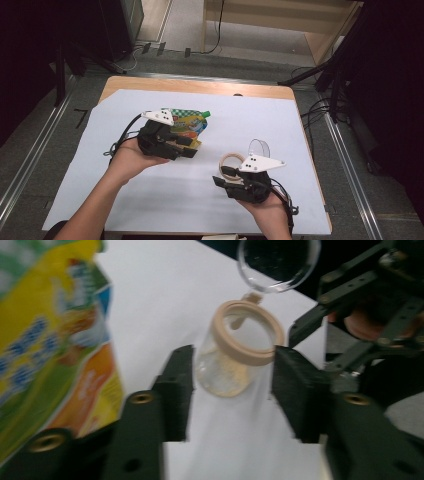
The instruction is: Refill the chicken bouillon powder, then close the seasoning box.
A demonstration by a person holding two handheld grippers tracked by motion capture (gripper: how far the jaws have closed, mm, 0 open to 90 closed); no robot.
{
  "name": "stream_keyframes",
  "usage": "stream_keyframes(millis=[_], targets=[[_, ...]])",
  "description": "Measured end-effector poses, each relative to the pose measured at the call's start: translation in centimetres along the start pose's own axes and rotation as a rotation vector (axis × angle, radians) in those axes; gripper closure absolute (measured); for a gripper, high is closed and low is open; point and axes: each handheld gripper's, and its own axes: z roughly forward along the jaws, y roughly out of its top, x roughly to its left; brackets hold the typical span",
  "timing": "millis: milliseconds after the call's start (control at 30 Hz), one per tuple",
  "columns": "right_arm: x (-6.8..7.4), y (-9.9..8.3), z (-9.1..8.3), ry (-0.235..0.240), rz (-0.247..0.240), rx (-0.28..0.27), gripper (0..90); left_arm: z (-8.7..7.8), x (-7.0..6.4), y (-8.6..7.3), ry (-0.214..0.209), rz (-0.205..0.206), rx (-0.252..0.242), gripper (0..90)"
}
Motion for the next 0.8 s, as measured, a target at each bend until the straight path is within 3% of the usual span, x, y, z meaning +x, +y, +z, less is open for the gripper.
stream_keyframes(millis=[133,300,667,800], targets=[[0.3,1.1,1.4,0.019,-0.014,0.001,56.8,-1.3,0.7,-0.4,-0.007,-0.039,-0.026,43.0],[0.3,1.6,3.3,0.023,-0.014,0.035,57.5,-3.1,1.5,-0.7,0.019,-0.076,-0.049,41.4],[1.2,0.7,4.2,0.065,-0.014,0.036,57.7,-5.3,2.7,-1.7,0.062,-0.107,-0.041,44.9],[1.4,0.1,4.5,0.072,-0.022,0.043,53.7,-5.9,3.1,-2.2,0.093,-0.115,-0.028,44.9]])
